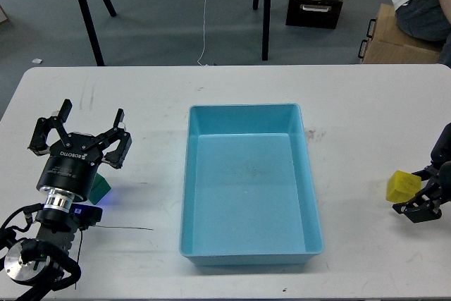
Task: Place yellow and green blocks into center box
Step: 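Close the right gripper on the yellow cube, then lift the yellow cube and carry it over the blue box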
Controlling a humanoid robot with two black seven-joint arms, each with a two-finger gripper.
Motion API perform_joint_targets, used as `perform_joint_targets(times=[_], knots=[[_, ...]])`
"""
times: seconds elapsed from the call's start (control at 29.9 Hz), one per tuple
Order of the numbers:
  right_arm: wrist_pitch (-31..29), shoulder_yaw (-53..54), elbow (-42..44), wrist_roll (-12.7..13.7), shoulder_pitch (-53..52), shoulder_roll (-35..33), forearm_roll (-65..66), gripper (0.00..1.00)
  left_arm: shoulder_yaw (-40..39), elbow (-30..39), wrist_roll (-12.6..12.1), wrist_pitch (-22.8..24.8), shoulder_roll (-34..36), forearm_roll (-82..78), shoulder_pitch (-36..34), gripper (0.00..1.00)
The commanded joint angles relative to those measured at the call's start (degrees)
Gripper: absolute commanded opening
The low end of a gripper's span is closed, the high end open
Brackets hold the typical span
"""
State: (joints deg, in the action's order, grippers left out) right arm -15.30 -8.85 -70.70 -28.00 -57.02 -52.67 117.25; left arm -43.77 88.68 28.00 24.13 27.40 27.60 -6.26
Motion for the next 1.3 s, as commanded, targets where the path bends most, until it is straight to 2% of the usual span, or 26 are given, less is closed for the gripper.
perform_joint_targets(times=[0.0, 0.13, 0.2, 0.27, 0.37, 0.4, 0.53, 0.74, 0.9, 1.07, 1.27], knots=[[0.1, 0.1, 0.4, 0.0, -0.3, 1.4, 0.1, 0.83, 0.0, 0.0, 0.0, 0.0, 0.0, 0.0, 0.0, 1.0], [0.1, 0.1, 0.6, 0.0, -0.5, 2.1, 0.1, 0.79, 0.0, 0.0, 0.0, 0.0, 0.0, 0.0, 0.0, 1.0], [0.1, 0.1, 0.5, 0.0, -0.4, 2.3, 0.1, 0.68, 0.0, -0.3, 0.0, 0.0, 0.0, 0.0, 0.0, 1.0], [0.0, 0.1, 0.5, 0.0, -0.4, 2.3, 0.3, 0.49, 0.0, -0.3, 0.0, 0.0, 0.0, 0.0, 0.0, 1.0], [-0.2, 0.0, 0.1, 0.0, -0.5, 2.2, 0.4, 0.41, 0.0, -0.3, 0.0, 0.0, 0.0, 0.0, 0.0, 1.0], [-0.3, -0.1, 0.1, 0.0, -0.5, 2.1, 1.0, 0.34, 0.0, -0.4, 0.0, 0.0, 0.0, 0.0, 0.0, 1.0], [-0.2, 0.0, 0.5, 0.0, -1.2, 1.7, 3.4, 0.16, 0.0, -0.4, 0.0, -0.1, 0.0, 0.0, 0.0, 1.0], [-0.1, 0.8, 0.6, 0.0, -12.2, 1.5, 2.5, 0.08, -0.1, -0.3, 0.0, -0.1, 0.0, 0.0, -0.1, 1.0], [-0.1, 0.7, 0.1, 0.0, -22.6, 2.7, -1.0, 0.06, -0.1, -0.3, 0.0, -0.2, 0.1, 0.0, -0.2, 1.0], [-0.3, -1.1, -0.2, 0.0, -28.8, 12.7, -2.7, 0.05, -0.1, -0.4, 0.0, -0.2, 0.2, 0.0, -0.4, 1.0], [-0.3, -9.8, 0.3, 0.0, -33.3, 24.7, -3.9, 0.05, -0.3, -0.4, 0.0, -0.2, 0.3, 0.0, -0.6, 1.0]])
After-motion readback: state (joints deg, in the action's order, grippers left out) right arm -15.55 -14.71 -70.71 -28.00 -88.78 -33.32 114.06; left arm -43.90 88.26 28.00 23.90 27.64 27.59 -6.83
